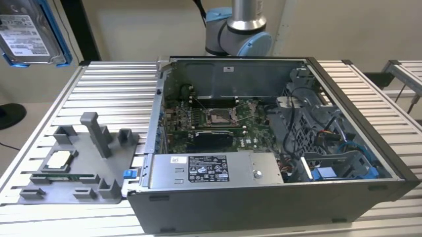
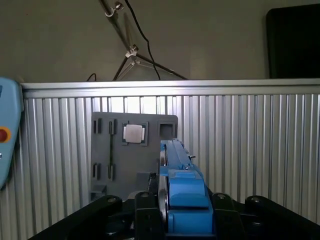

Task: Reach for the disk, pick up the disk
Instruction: 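Pick up the disk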

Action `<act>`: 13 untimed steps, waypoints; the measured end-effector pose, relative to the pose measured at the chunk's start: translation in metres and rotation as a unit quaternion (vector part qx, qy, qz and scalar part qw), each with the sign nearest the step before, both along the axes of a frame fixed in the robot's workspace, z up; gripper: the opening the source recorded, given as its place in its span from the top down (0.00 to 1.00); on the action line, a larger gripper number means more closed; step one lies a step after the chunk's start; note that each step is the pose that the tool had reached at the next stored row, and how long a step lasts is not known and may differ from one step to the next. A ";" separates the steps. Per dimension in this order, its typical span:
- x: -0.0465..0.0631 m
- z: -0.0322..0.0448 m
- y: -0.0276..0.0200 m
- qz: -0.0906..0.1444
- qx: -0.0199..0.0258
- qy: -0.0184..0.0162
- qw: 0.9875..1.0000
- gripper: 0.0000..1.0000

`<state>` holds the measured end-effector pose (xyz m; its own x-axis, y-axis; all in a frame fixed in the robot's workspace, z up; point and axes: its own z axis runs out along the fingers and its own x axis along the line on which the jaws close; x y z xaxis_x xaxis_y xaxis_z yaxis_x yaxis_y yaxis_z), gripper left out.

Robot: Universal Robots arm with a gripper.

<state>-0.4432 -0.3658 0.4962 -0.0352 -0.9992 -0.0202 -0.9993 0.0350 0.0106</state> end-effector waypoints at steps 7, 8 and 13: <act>0.007 -0.0001 0.0000 0.000 0.000 0.000 1.000 1.00; 0.008 0.0000 0.0000 0.000 0.000 0.000 1.000 1.00; 0.018 0.0000 0.0001 0.000 0.000 0.000 1.000 1.00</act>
<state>-0.4256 -0.3657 0.4962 -0.0352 -0.9992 -0.0202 -0.9993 0.0350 0.0104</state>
